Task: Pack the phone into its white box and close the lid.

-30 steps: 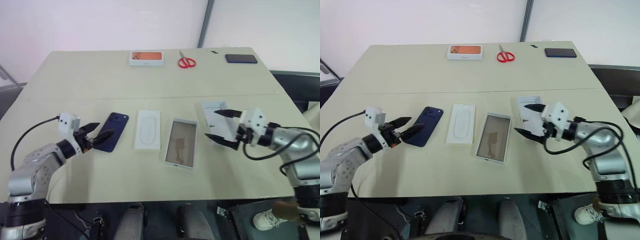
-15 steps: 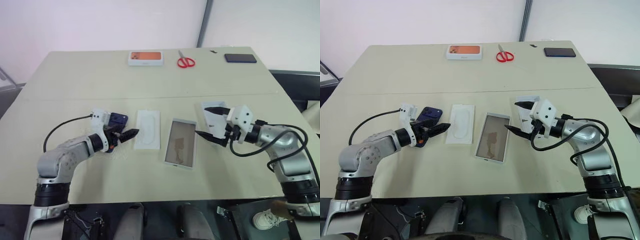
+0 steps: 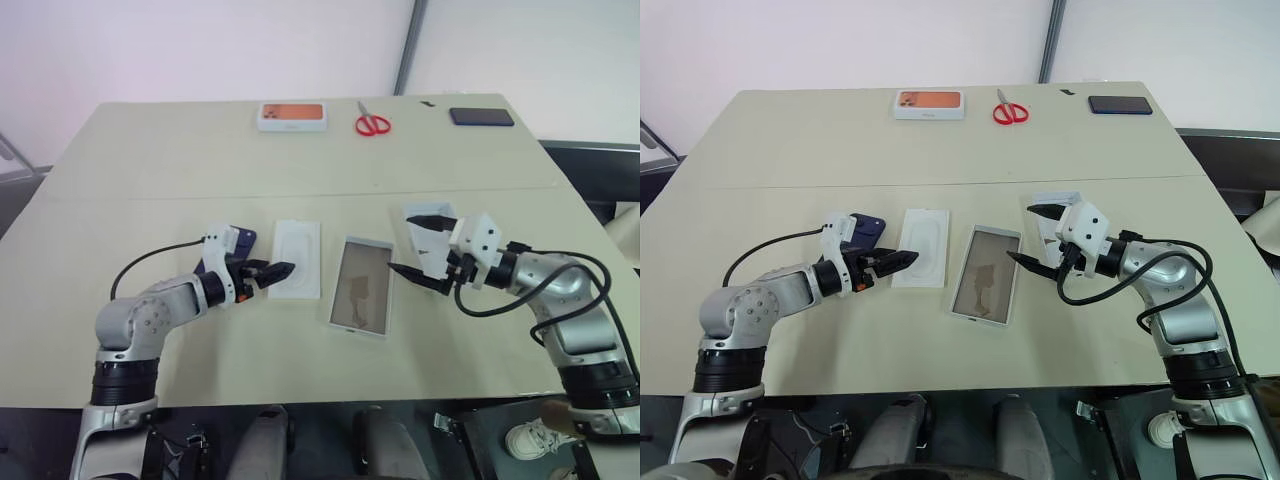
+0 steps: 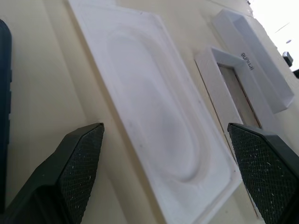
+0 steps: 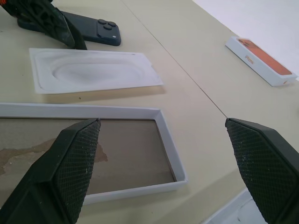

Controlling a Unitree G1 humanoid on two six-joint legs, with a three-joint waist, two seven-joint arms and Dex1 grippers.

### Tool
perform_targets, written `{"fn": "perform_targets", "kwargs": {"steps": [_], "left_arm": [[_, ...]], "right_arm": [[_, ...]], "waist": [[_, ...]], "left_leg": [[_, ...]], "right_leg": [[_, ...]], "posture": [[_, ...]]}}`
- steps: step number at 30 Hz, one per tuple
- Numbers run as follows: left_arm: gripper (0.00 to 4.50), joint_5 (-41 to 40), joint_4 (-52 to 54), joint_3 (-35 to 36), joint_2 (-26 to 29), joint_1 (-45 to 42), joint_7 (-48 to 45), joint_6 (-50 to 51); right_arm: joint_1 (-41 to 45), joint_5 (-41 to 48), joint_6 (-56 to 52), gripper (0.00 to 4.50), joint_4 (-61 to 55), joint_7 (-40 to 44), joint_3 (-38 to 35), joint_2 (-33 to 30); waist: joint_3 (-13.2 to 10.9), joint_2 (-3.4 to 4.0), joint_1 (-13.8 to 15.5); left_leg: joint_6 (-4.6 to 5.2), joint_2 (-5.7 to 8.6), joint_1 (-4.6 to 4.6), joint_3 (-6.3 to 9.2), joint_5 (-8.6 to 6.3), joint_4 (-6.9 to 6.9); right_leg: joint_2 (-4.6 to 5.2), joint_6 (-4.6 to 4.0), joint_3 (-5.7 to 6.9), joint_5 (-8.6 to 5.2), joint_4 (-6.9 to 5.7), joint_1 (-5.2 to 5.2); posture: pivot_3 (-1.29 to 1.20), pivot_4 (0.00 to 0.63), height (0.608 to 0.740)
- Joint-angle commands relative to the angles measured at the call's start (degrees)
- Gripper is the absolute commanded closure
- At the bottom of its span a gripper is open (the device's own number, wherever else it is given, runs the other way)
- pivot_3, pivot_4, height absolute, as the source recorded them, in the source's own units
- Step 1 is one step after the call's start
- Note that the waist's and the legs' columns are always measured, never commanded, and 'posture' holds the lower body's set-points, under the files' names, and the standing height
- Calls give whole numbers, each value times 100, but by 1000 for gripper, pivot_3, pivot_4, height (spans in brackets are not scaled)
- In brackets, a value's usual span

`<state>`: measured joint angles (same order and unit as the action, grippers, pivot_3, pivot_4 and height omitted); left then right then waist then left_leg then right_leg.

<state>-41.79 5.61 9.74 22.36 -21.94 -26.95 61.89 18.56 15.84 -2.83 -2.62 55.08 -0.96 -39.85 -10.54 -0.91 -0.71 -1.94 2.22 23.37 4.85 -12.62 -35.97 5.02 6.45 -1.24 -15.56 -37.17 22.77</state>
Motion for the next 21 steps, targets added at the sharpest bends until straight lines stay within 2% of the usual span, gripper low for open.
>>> {"fn": "perform_targets", "kwargs": {"steps": [1, 3, 5, 6, 10, 20, 21], "left_arm": [[33, -34, -9, 70, -102, -85, 178, 104], [33, -68, -26, 68, -160, -124, 182, 116], [567, -42, -60, 35, -211, -174, 262, 189], [932, -22, -62, -2, -211, -184, 256, 189], [2889, 27, -72, -82, -194, -181, 268, 270], [2889, -44, -142, 51, -378, -163, 388, 315], [3319, -71, -135, 68, -403, -151, 392, 339]], "right_arm": [[59, -12, 115, 23, -211, -64, -88, 21], [62, -11, 113, 23, -230, -86, -78, 31], [69, -14, 122, 0, -252, -101, -60, 48], [75, -15, 122, 0, -259, -107, -53, 54], [131, -25, 114, 0, -301, -109, -39, 49], [118, -60, 129, 0, -334, -99, -43, 50], [92, -75, 144, 0, -329, -90, -33, 50]], "waist": [[0, 0, 2], [0, 0, 9], [0, 0, 11], [0, 0, 9], [0, -1, 5], [0, -1, 5], [0, -1, 5]], "left_leg": [[0, 0, 0, 0, 0, 0], [0, 1, 0, -1, 0, -1], [0, 1, 0, 0, 0, -2], [0, 2, 0, 0, 0, -2], [0, 2, 1, 0, 0, -2], [0, 2, 0, 0, 0, -1], [-1, 2, 0, 0, 0, -1]], "right_leg": [[0, 0, 0, 0, 0, 0], [2, 0, -1, 0, 1, -1], [1, 0, 1, 0, 2, -3], [1, 0, 1, 0, 1, -3], [1, 0, 1, 0, 2, -2], [0, 0, 1, 0, 2, -2], [1, 0, 0, 0, 2, -2]], "posture": [[0, 150, 740], [0, 150, 740], [0, 150, 740], [0, 150, 740], [0, 150, 740], [0, 150, 740], [0, 150, 740]]}}
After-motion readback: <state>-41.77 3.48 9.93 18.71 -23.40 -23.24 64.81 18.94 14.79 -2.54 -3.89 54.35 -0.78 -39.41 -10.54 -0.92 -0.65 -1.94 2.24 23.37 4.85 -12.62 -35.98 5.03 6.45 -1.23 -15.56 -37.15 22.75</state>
